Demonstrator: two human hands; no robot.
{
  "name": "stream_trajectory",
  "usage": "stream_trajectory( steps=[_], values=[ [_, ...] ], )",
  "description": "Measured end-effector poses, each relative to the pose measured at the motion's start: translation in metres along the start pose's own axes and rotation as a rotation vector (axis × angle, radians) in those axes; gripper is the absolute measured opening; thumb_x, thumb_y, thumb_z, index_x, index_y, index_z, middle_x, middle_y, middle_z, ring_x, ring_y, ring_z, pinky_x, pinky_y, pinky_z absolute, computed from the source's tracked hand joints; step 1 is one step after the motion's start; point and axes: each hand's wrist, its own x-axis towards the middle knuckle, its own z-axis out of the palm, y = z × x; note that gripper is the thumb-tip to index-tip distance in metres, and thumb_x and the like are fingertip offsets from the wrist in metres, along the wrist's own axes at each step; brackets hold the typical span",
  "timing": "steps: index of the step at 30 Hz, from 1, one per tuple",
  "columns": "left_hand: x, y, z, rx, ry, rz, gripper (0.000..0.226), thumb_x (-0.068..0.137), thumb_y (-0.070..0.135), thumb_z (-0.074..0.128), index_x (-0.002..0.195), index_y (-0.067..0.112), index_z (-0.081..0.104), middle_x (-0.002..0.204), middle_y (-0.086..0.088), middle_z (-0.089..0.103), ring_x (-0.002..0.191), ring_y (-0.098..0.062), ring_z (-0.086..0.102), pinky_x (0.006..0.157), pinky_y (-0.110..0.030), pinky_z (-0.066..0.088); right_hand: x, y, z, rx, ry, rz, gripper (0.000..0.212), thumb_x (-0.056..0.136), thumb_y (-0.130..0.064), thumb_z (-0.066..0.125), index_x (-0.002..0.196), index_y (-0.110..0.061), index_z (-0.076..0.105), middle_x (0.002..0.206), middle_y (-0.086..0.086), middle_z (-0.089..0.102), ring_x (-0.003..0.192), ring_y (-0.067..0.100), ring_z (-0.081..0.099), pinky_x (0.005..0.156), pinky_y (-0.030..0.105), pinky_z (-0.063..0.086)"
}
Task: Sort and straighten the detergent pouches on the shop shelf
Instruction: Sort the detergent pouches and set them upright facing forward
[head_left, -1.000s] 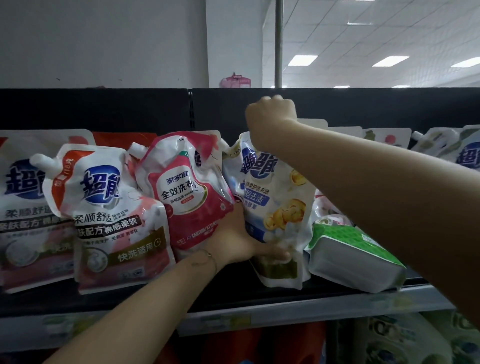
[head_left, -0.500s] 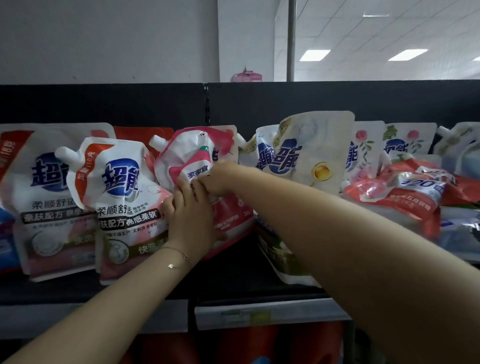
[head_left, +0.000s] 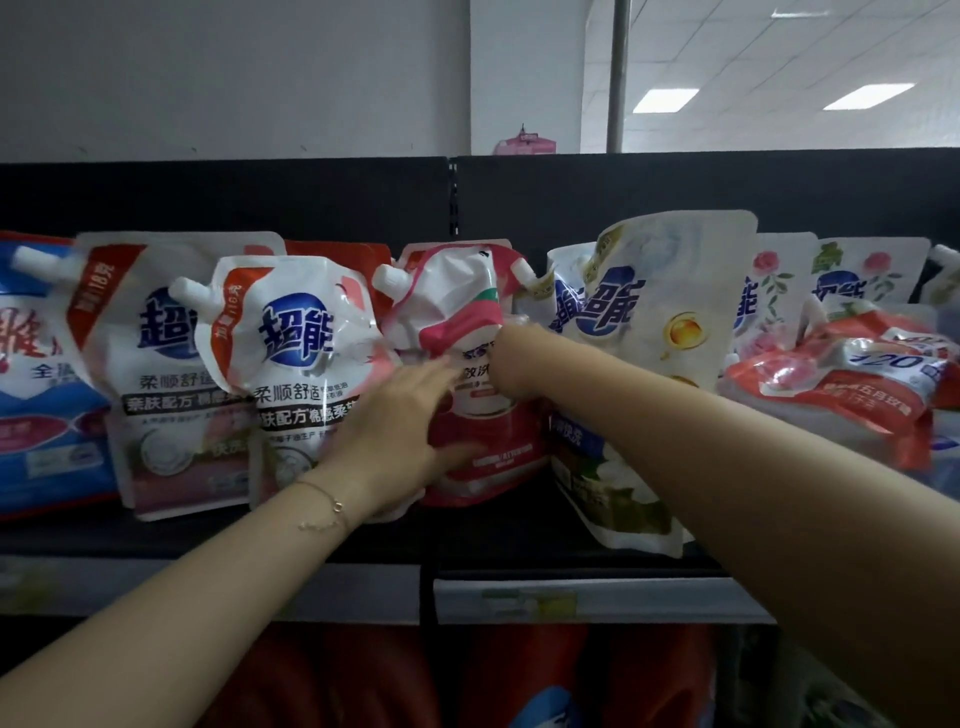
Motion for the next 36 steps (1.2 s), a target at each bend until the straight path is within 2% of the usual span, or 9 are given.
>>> stream_trajectory(
  steps=[2, 5, 9, 15, 17, 19, 26, 31, 36],
  values=[
    [-0.010, -0.015, -0.015, 0.042, 0.280, -0.016, 0.054, 0.083, 0.045, 0.061, 0.124, 0.013, 0.052, 0.126, -0.006, 0.054, 0.118, -0.025, 0.049, 0.100, -0.031, 0.035, 0.000, 0.001, 0.000, -0.032, 0.064, 0.026, 0.026, 0.096, -0.011, 0.041, 0.116, -0.005, 0.058, 0.112, 0.010, 0.056, 0.092, 0.028, 0.055, 0.066, 0.036, 0.050],
    [-0.027, -0.046, -0.025, 0.086, 0.559, -0.219, 0.051, 0.081, 0.036, 0.064, 0.117, 0.005, 0.046, 0.115, -0.016, 0.049, 0.105, -0.031, 0.046, 0.087, -0.037, 0.037, -0.007, -0.008, -0.004, -0.006, 0.301, 0.131, 0.013, 0.092, -0.014, 0.046, 0.099, -0.011, 0.057, 0.080, 0.002, 0.048, 0.073, 0.022, 0.050, 0.052, 0.031, 0.039],
    [-0.038, -0.073, -0.025, -0.207, 0.571, -0.571, 0.062, 0.077, 0.030, 0.075, 0.117, 0.000, 0.039, 0.120, -0.018, 0.042, 0.105, -0.031, 0.046, 0.083, -0.037, 0.043, -0.013, -0.037, -0.005, 0.160, 0.485, -0.058, 0.009, 0.089, -0.016, 0.050, 0.081, -0.012, 0.051, 0.067, -0.001, 0.043, 0.055, 0.014, 0.045, 0.048, 0.024, 0.035],
    [-0.037, -0.069, -0.026, -0.400, 0.726, -0.721, 0.056, 0.078, 0.029, 0.074, 0.116, 0.009, 0.039, 0.123, -0.009, 0.039, 0.113, -0.024, 0.043, 0.090, -0.033, 0.042, 0.006, -0.078, 0.008, 0.713, 0.312, -0.151, 0.024, 0.090, -0.008, 0.051, 0.069, -0.011, 0.041, 0.071, 0.005, 0.055, 0.057, 0.017, 0.056, 0.049, 0.028, 0.049],
    [-0.038, -0.071, -0.025, -0.486, 0.726, -0.811, 0.054, 0.078, 0.032, 0.074, 0.113, 0.014, 0.037, 0.123, -0.009, 0.043, 0.114, -0.024, 0.047, 0.093, -0.038, 0.045, 0.008, -0.083, 0.012, 0.773, 0.381, -0.106, 0.009, 0.089, -0.006, 0.049, 0.097, -0.005, 0.053, 0.084, 0.007, 0.058, 0.075, 0.025, 0.062, 0.066, 0.038, 0.057],
    [-0.041, -0.078, -0.023, -0.715, 0.644, -0.902, 0.053, 0.079, 0.037, 0.072, 0.111, 0.016, 0.035, 0.120, -0.006, 0.051, 0.108, -0.022, 0.054, 0.090, -0.038, 0.048, 0.012, -0.086, 0.015, 0.802, 0.407, -0.070, 0.026, 0.091, -0.004, 0.044, 0.116, -0.006, 0.051, 0.091, 0.008, 0.058, 0.080, 0.025, 0.059, 0.070, 0.040, 0.056],
    [-0.042, -0.077, -0.016, -0.924, 0.478, -0.877, 0.045, 0.089, 0.051, 0.057, 0.114, 0.016, 0.047, 0.108, 0.000, 0.060, 0.097, -0.014, 0.058, 0.081, -0.034, 0.045, 0.029, -0.087, 0.028, 1.231, 0.284, 0.124, 0.025, 0.095, -0.027, 0.054, 0.103, -0.004, 0.056, 0.084, 0.007, 0.060, 0.069, 0.020, 0.057, 0.065, 0.035, 0.051],
    [-0.037, -0.081, -0.013, -0.976, 0.553, -0.891, 0.048, 0.087, 0.043, 0.063, 0.114, 0.016, 0.033, 0.115, -0.004, 0.051, 0.104, -0.020, 0.054, 0.088, -0.034, 0.046, 0.023, -0.082, 0.031, 1.405, 0.329, 0.017, 0.023, 0.093, -0.030, 0.060, 0.103, -0.010, 0.053, 0.101, 0.011, 0.063, 0.091, 0.027, 0.066, 0.081, 0.043, 0.057],
    [-0.045, -0.092, -0.021, -1.070, 0.460, -0.864, 0.050, 0.072, 0.054, 0.071, 0.111, 0.024, 0.060, 0.107, 0.003, 0.069, 0.100, -0.017, 0.065, 0.090, -0.037, 0.052, 0.019, -0.092, 0.036, 1.455, 0.348, -0.108, 0.026, 0.096, -0.030, 0.057, 0.104, -0.005, 0.052, 0.097, 0.014, 0.063, 0.080, 0.020, 0.063, 0.072, 0.034, 0.058]
  ],
)
